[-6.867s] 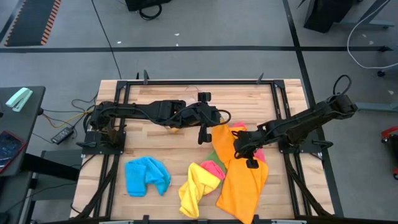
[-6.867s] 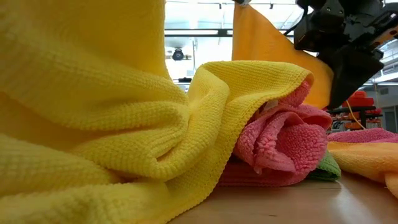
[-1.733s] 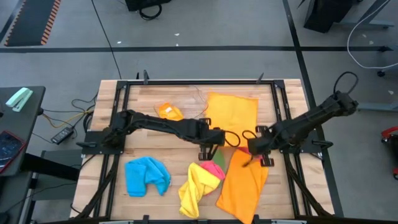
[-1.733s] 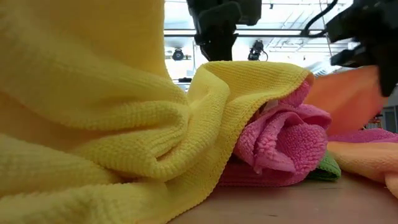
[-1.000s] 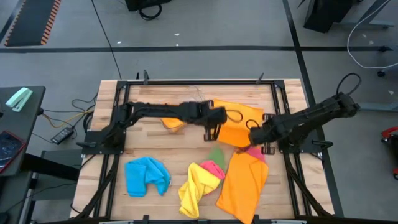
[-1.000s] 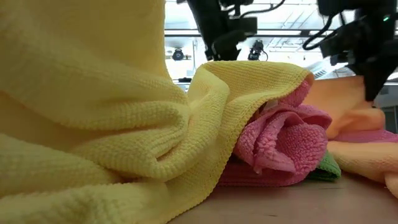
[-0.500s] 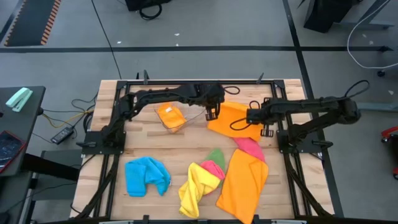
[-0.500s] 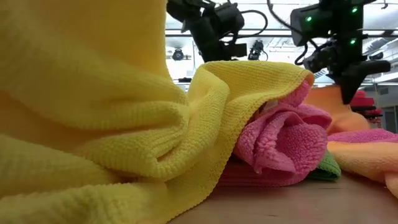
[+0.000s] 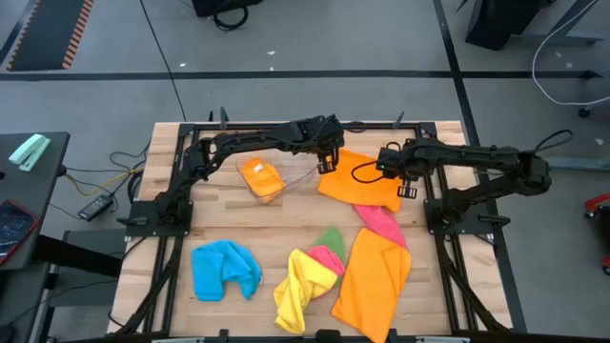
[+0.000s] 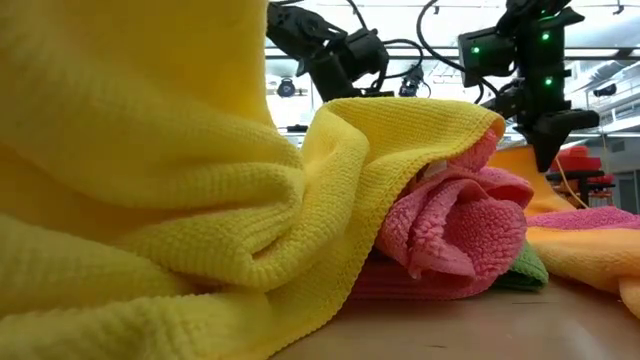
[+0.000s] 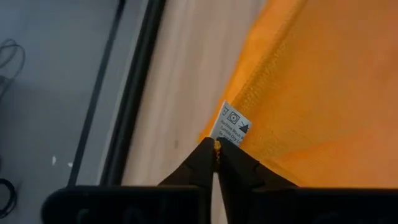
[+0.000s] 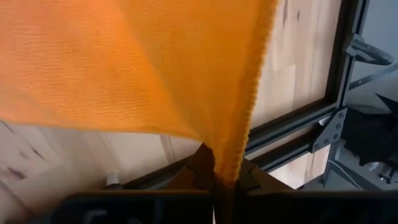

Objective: Fold microfiber towels
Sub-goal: Fold the orange microfiber towel

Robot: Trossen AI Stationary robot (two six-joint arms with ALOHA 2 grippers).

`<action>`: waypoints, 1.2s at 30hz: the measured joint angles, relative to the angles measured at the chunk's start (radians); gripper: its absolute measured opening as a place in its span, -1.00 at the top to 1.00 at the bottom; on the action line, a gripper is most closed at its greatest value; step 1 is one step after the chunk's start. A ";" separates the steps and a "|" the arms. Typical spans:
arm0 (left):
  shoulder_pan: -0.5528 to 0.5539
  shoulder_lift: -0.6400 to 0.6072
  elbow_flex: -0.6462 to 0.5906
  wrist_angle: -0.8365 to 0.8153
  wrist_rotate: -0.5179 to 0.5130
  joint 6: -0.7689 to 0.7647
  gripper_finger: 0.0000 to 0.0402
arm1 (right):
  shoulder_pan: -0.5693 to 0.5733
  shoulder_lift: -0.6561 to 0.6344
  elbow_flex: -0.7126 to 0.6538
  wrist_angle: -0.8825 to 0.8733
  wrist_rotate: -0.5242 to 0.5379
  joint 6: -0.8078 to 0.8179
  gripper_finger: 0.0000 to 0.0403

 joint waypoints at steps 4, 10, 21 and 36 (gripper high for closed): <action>0.007 0.002 0.000 0.020 -0.005 0.004 0.56 | -0.021 0.002 0.000 0.032 0.003 -0.007 0.75; 0.009 0.002 0.000 0.025 -0.005 0.092 0.17 | -0.033 0.002 0.000 0.016 0.003 0.045 0.42; -0.054 -0.005 0.000 -0.152 0.095 0.242 0.02 | -0.019 -0.020 0.000 -0.056 -0.101 0.128 0.21; -0.220 0.017 -0.001 -0.330 0.114 0.173 0.10 | 0.313 -0.209 -0.075 0.302 -0.200 0.254 0.22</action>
